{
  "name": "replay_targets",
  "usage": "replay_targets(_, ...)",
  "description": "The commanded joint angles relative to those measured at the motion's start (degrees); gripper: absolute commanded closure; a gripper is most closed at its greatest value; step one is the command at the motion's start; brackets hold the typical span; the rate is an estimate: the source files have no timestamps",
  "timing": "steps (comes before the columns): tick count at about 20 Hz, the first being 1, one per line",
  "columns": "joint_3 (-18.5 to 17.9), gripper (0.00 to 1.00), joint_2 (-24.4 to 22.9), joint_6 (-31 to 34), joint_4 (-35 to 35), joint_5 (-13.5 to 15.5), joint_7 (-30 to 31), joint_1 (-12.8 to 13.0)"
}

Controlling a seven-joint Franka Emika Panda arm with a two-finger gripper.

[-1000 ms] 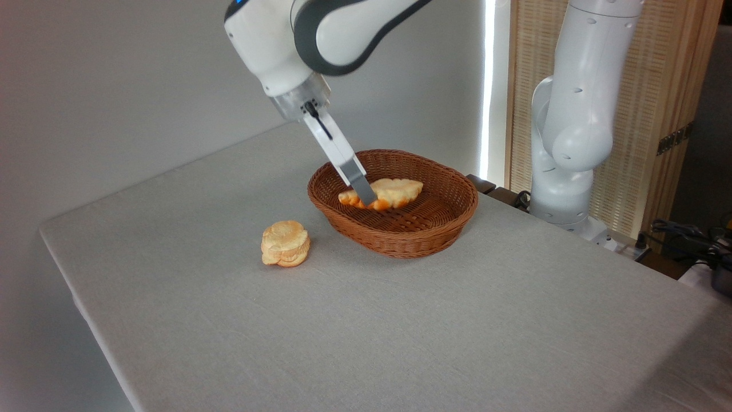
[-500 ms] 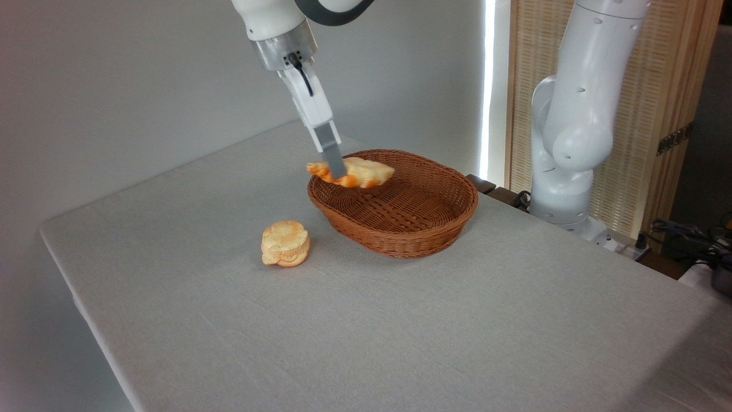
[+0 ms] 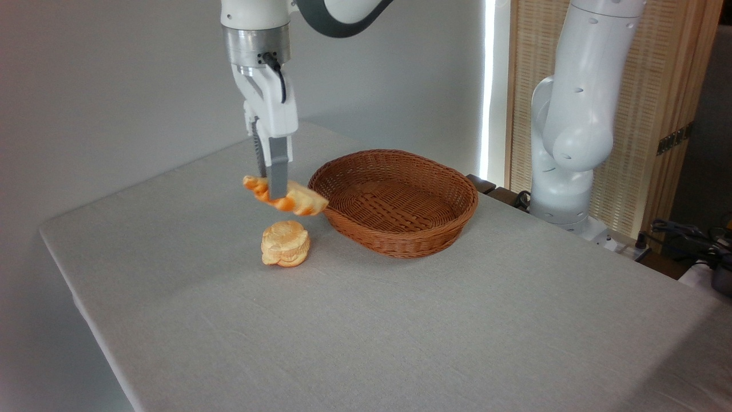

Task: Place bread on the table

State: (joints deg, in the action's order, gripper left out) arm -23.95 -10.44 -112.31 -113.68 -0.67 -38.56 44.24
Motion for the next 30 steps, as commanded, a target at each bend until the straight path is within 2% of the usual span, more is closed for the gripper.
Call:
replay_targets(1,-1.5,0.02,4.5,-4.1,1.4,-0.9,0.6,0.1)
replay_targets(10,-1.5,0.0,10.0,-6.1,1.5,-0.7,0.8,0.1)
replay_targets(16,-1.5,0.0,10.0,-6.1,2.2,-0.5,0.9,0.1)
replay_targets(22,-1.5,0.0,9.7,-5.3,4.9,-0.2,5.8,-3.2)
replay_targets(30,-1.5,0.0,9.4,2.7,5.3,-0.2,6.9,-9.3)
